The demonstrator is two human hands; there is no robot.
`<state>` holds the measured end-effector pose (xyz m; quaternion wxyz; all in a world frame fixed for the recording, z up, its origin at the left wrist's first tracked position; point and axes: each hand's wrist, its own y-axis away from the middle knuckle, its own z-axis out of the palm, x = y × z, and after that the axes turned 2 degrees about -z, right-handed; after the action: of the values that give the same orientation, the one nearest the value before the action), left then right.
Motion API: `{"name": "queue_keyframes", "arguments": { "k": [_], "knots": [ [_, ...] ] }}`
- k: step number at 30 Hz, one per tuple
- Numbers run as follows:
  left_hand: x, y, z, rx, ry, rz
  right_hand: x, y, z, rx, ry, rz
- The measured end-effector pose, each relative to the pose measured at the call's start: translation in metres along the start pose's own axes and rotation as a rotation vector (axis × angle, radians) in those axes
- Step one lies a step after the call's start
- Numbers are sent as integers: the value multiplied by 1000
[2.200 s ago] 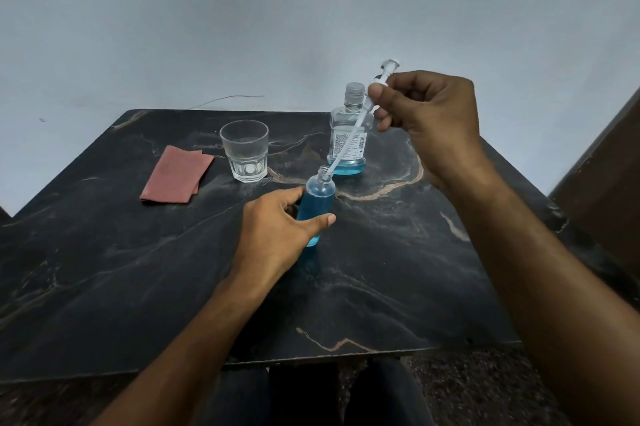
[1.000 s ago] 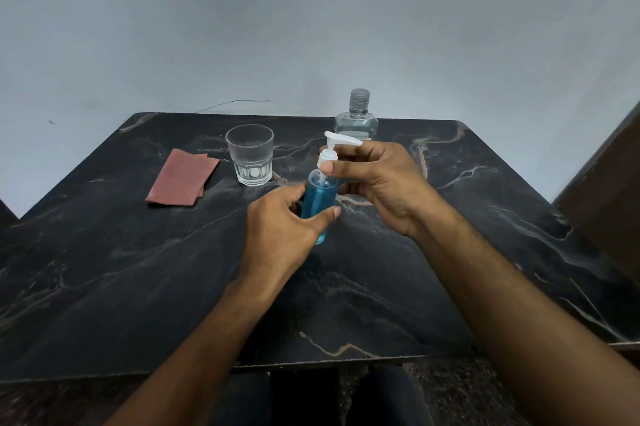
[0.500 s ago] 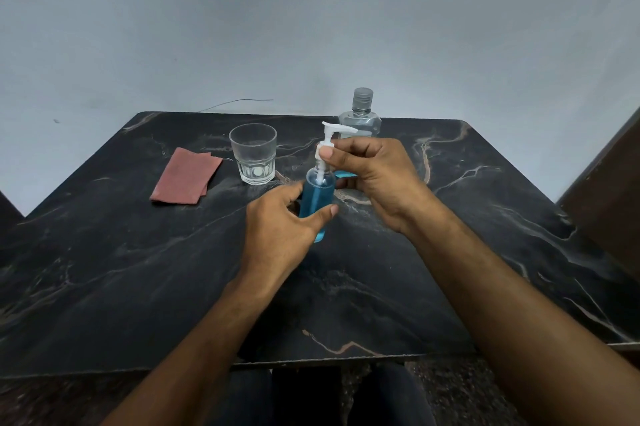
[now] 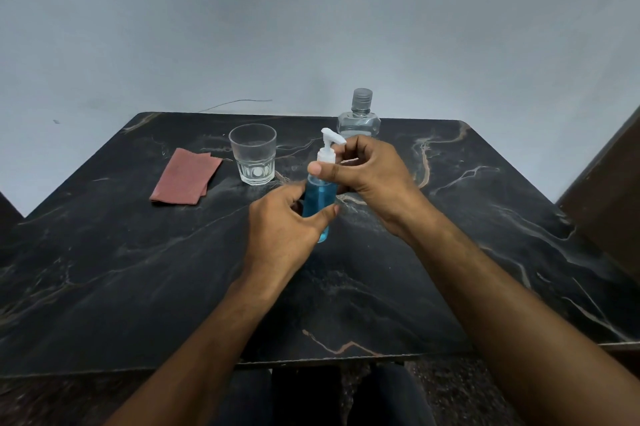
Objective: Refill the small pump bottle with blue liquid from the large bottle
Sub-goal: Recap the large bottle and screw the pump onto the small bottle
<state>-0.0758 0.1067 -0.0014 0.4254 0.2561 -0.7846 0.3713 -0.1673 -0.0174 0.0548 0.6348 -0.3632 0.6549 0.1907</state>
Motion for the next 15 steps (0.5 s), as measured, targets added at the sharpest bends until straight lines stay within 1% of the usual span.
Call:
{"name": "queue_keyframes", "arguments": {
  "k": [1,4,7,9,13,15],
  "knots": [
    [0,0,0,4,4,-3,0,0,-1,-30,-12,8],
    [0,-1,-1,3,-6,-12,-2,-1,-7,-103,-151,-4],
    [1,-1,-2,-3,-11,-7,-1,-2,-9,-111,-150,-43],
    [2,-1,-2,2,-12,-5,0,-1,-8,-82,-135,-58],
    [3,-2,0,20,-14,-9,2,0,-1,59,-132,-70],
    [3,-1,1,16,-5,-6,3,0,2,89,-134,-55]
  ]
}}
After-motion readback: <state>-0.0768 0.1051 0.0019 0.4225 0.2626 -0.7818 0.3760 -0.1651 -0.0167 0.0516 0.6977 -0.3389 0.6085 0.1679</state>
